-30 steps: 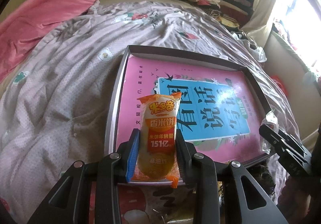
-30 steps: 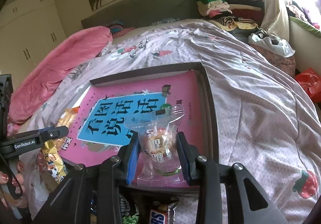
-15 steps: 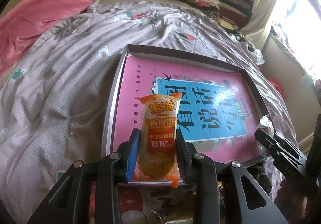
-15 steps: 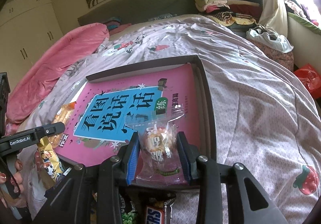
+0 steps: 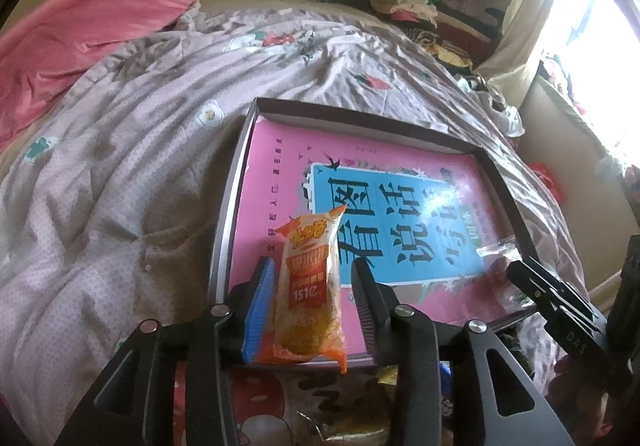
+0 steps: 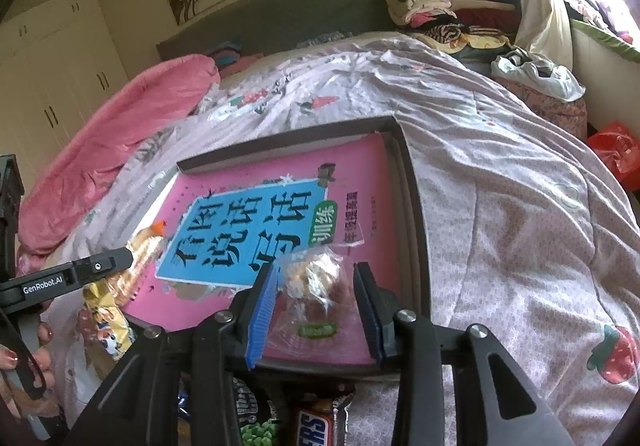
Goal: Organize snacks
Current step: 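Carry rice cake bar with left gripper while right gripper carries candy bag into tray, then open both grippers to release the rice cake bar and candy bag in the tray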
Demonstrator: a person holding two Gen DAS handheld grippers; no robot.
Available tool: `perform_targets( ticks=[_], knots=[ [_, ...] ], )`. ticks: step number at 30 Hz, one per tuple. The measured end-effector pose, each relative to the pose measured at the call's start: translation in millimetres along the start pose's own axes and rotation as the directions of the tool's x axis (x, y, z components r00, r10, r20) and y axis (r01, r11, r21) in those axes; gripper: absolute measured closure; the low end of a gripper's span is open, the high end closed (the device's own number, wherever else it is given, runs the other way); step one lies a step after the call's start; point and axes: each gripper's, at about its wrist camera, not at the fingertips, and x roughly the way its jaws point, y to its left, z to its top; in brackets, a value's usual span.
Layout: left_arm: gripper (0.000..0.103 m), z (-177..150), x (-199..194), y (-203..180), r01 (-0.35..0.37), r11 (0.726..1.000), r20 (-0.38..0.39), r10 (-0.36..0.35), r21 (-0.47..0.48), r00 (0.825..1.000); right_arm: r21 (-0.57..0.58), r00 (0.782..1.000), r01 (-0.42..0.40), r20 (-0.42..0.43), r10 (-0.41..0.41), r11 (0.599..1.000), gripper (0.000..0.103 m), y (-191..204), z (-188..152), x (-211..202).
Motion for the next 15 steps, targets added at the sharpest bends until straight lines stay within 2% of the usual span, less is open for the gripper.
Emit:
perform_targets(
  ticks=[7,15],
  knots=[
    [0.050,3,-13,0,0.011,1.000,0.030,-0.011,-0.011,0.999,-0.011,1.000,-0.010,0.029,0.010,1.000,0.057,3,2,-9],
    [0.045,4,-29,0,0.037,0.999,0.063,-0.036,-0.016,0.997,-0.049,0.998,-0.008,0.067,0.012,0.999,0.050,10,2,-21]
  ],
)
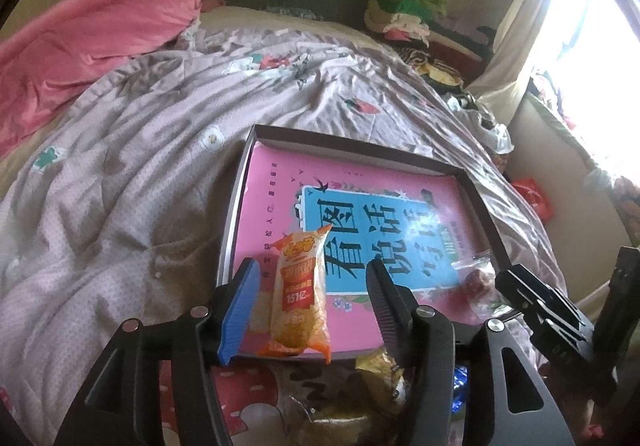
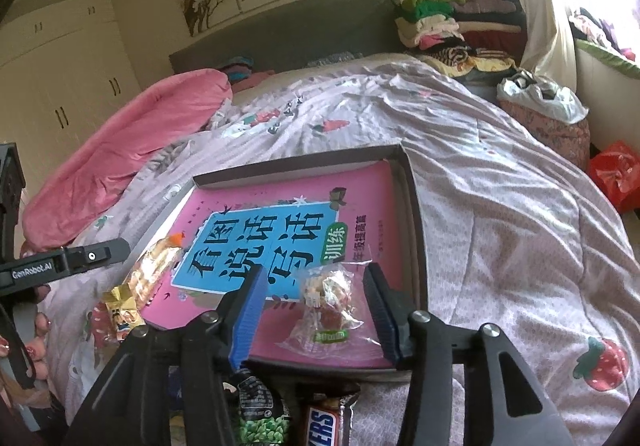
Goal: Organize snacks
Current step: 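Open both grippers to release the rice cake bar and candy bag in the tray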
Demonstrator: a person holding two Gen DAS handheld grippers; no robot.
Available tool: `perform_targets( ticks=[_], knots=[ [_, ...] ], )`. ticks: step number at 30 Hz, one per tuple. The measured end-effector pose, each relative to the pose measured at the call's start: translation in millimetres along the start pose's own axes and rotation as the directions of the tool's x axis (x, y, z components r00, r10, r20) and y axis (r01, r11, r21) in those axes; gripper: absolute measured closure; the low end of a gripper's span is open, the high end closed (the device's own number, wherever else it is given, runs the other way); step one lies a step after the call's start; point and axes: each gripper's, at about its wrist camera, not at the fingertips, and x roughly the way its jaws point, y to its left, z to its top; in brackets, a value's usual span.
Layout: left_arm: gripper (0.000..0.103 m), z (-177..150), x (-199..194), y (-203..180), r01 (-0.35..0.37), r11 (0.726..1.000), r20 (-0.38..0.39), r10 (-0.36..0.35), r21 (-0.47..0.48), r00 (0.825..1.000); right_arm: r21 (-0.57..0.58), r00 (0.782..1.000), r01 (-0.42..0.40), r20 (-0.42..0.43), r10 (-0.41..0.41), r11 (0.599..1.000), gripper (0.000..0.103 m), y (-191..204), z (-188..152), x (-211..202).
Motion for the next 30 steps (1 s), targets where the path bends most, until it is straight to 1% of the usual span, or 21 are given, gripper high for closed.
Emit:
perform_targets(
  ticks=[2,8,11,15,20,30],
  knots=[
    [0.043,0,-5,-2,0.007,1.000,0.006,-0.007,0.002,1.000,-0.008,1.000,0.005,0.010,-0.005,1.000,0.048,2,0,-5],
    [0.038,-2,-19,-8,0.032,0.999,0.021,-0.032,0.012,0.999,-0.015,0.999,0.018,0.030,-0.017,1.000,0.046,3,0,-15],
    [0.035,-4,-25,-9,0.036,0.999,0.026,-0.037,0.012,0.999,-0.008,0.999,0.024,0.045,-0.024,1.000,0.039,3,0,-22],
    [0.032,-8,-30,-13,0.045,0.999,0.022,-0.046,0.016,0.999,-0.008,0.998,0.035,0.057,-0.035,0.999,0.038,4,0,-30],
    [0.031,-13,-35,-16,0.056,0.998,0.016,-0.056,0.022,0.998,-0.008,0.997,0.044,0.071,-0.044,0.999,0.036,6,0,-43],
    [0.031,-21,-46,-22,0.070,0.997,0.008,-0.071,0.035,0.997,0.007,0.997,0.056,0.057,-0.056,0.998,0.036,5,-7,-57]
  ],
)
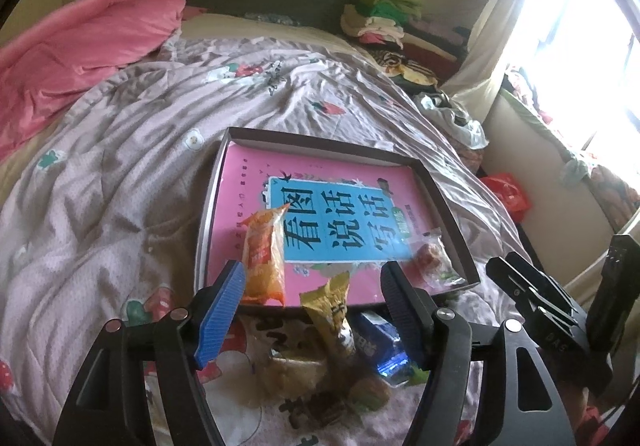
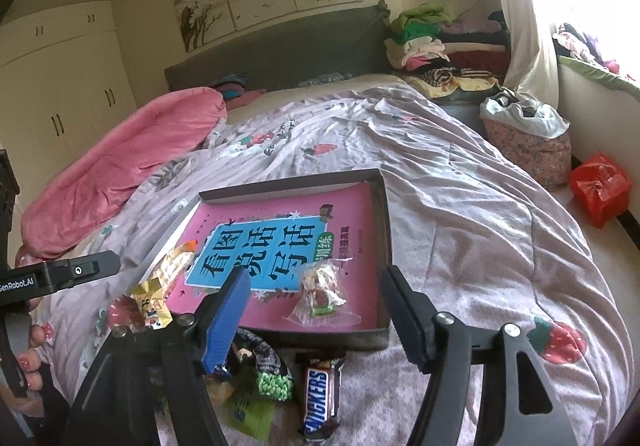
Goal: Organize snacks
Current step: 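Open both grippers to release the rice cake bar and candy bag in the tray, then grasp yellow wafer stick with left gripper while right gripper grasps Snickers bar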
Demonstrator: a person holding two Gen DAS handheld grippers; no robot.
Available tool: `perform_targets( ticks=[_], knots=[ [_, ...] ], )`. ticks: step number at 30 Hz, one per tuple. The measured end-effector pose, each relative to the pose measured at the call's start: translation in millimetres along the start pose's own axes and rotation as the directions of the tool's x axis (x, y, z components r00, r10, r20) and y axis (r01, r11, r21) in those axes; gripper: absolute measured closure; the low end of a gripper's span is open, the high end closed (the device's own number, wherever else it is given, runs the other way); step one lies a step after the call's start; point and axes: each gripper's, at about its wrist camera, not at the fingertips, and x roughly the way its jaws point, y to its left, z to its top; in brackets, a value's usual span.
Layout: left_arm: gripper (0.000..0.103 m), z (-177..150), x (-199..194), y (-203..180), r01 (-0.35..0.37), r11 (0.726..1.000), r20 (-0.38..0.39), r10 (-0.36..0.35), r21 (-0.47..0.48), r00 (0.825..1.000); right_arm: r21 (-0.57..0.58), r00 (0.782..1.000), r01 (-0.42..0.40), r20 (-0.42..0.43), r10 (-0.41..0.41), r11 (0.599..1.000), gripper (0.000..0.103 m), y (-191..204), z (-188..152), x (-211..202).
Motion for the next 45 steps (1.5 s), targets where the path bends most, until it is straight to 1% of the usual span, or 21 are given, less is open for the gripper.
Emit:
perform_targets(
  ticks=[11,25,45],
  knots=[
    [0.031,-13,-2,1,0.004,1.000,-0.022,-0.004,0.003,1.000,0.007,0.999,0.006,-0.042,-0.006,1.000,0.036,2,-11,-7],
    [0.031,-26,1,-3,0.011,1.000,-0.059,-0.011,0.014,0.998,-0.022,0.997,0.011,-0.082,-0.013,1.000,0.035,12,-25,-11],
    [0.031,-39,5,-10,0.040,0.999,-0.097,-0.037,0.029,0.995,-0.049,0.982,0.035,-0.183,-0.043,0.998,0.035,14,-46,-3]
  ],
)
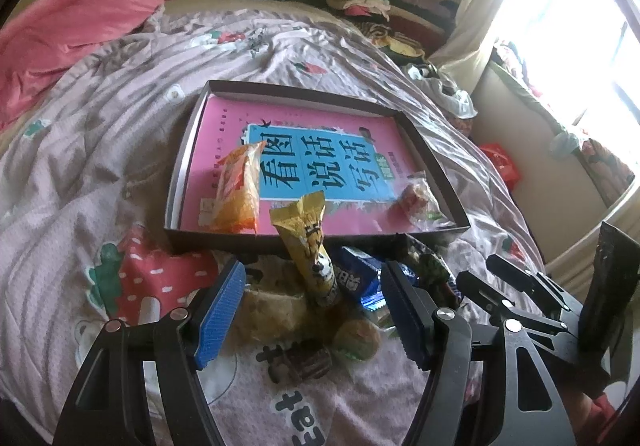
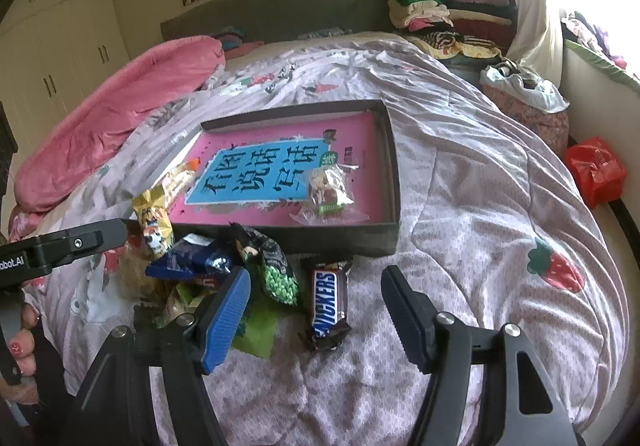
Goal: Organize snacks
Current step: 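Grasp yellow wafer stick with left gripper while right gripper grasps Snickers bar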
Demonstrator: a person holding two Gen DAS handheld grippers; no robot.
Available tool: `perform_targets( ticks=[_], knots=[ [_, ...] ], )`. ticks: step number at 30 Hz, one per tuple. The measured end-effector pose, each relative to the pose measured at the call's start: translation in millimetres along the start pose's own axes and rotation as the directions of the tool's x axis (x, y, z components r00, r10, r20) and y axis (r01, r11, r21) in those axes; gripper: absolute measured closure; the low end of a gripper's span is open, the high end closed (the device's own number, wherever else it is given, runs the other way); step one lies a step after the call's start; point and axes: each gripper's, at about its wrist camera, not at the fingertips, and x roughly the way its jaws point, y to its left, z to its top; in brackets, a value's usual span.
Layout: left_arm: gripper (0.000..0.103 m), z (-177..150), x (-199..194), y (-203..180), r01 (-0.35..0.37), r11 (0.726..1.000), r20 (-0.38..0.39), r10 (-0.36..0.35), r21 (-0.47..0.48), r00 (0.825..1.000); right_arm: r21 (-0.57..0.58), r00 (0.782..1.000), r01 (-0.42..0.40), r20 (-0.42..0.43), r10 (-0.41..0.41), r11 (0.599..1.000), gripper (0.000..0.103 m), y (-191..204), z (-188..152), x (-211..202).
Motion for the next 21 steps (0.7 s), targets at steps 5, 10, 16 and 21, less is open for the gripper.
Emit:
perform_targets(
  ticks=[5,10,16,21],
  knots=[
    [0.031,-3,2,-1,0.002,1.000,-0.010,-0.002,0.002,1.000,-0.013,0.999,0.007,-0.032,-0.008,1.000,0.035,1,-4,4],
    [0.031,-5,6,0,0.002,1.000,-0.021,-0.002,-0.007,1.000,-0.022,0.998,0.016,-0.064,-0.017,1.000,0.035,1,-8,11],
    [0.031,-5,9,3,0.004,1.000,-0.027,-0.004,-0.023,1.000,-0.032,0.996,0.028,-0.082,-0.030,0.999,0.035,-1,-11,18],
    [0.031,-5,10,4,0.007,1.000,-0.027,-0.008,-0.024,1.000,-0.036,0.994,0.037,-0.102,-0.041,0.999,0.035,-2,-13,26]
  ],
)
